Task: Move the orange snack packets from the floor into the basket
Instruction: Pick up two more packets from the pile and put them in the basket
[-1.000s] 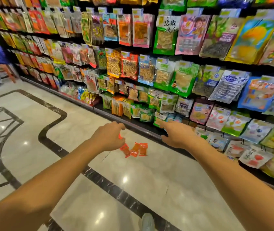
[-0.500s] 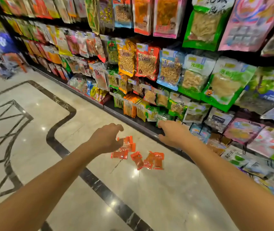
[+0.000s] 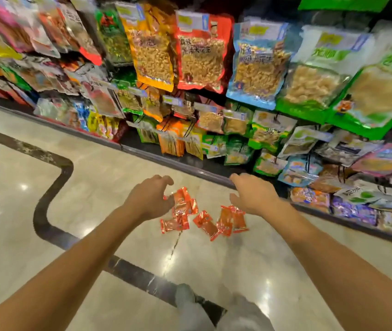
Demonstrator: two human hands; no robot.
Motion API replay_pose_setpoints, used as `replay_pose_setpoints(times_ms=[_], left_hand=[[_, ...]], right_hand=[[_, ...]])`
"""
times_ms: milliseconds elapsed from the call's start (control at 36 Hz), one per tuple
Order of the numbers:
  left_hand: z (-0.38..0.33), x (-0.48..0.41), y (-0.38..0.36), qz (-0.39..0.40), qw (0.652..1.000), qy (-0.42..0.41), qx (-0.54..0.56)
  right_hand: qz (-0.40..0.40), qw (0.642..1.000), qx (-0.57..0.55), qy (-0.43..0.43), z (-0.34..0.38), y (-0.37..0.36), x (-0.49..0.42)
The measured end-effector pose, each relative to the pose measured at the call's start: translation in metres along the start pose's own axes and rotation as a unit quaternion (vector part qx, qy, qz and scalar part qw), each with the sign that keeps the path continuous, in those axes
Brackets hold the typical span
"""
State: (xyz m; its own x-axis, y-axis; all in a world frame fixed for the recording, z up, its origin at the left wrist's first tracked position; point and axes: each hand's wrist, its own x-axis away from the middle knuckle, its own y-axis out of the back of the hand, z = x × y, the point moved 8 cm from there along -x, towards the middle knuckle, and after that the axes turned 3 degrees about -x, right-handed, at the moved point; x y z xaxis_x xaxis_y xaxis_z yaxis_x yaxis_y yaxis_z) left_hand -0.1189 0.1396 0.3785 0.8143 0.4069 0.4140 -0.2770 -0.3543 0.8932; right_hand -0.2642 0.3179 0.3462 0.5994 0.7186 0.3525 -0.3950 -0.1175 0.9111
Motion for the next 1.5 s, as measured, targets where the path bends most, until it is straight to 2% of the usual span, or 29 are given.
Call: replay_pose_setpoints(times_ms=[167,333,528,611,750,833,944,1000,1083,1194,1278,1389,1500], left_hand=[[0.034,-0.09,-0.047,0.046,0.999,-0.004,0.022],[0.076,-0.178,-0.137,0.086,0.995,0.023,0.045],[0.145,-0.279,-0.301,0.147,0.988,0.048,0.028],[0.174,-0.324,-0.383,0.173,0.984,0.046,0.02],[0.219,-0.399,-0.53,0.22,0.974,0.051,-0.001],[0.244,-0.433,-0.612,0.219,0.973,0.064,-0.022],[0.277,-0.459,-0.693,0.183,0.976,0.12,0.001],[0.291,-0.463,-0.714,0.143,0.978,0.151,-0.02],[0.302,-0.462,-0.729,0.077,0.987,0.128,-0.066],[0.319,-0.453,-0.737,0.127,0.977,0.174,0.005],[0.31,-0.449,-0.732,0.17,0.967,0.16,0.107],[0.295,-0.441,-0.698,0.175,0.941,0.184,0.222],[0.255,-0.444,-0.61,0.129,0.949,0.131,0.256]], right_hand=[[0.043,0.997,-0.042,-0.05,-0.013,-0.059,-0.072],[0.058,0.993,-0.073,-0.068,-0.027,-0.149,-0.159],[0.126,0.977,-0.122,-0.121,-0.056,-0.333,-0.251],[0.164,0.959,-0.167,-0.159,-0.071,-0.426,-0.283],[0.164,0.945,-0.208,-0.194,-0.097,-0.572,-0.336],[0.193,0.94,-0.196,-0.201,-0.107,-0.645,-0.367],[0.156,0.933,-0.212,-0.246,-0.121,-0.701,-0.396],[0.146,0.933,-0.185,-0.272,-0.13,-0.722,-0.398],[0.123,0.935,-0.14,-0.303,-0.141,-0.739,-0.398],[0.144,0.936,-0.128,-0.295,-0.143,-0.748,-0.394],[0.15,0.921,-0.201,-0.3,-0.141,-0.741,-0.387],[0.14,0.9,-0.271,-0.311,-0.138,-0.697,-0.38],[0.093,0.902,-0.295,-0.3,-0.134,-0.609,-0.377]])
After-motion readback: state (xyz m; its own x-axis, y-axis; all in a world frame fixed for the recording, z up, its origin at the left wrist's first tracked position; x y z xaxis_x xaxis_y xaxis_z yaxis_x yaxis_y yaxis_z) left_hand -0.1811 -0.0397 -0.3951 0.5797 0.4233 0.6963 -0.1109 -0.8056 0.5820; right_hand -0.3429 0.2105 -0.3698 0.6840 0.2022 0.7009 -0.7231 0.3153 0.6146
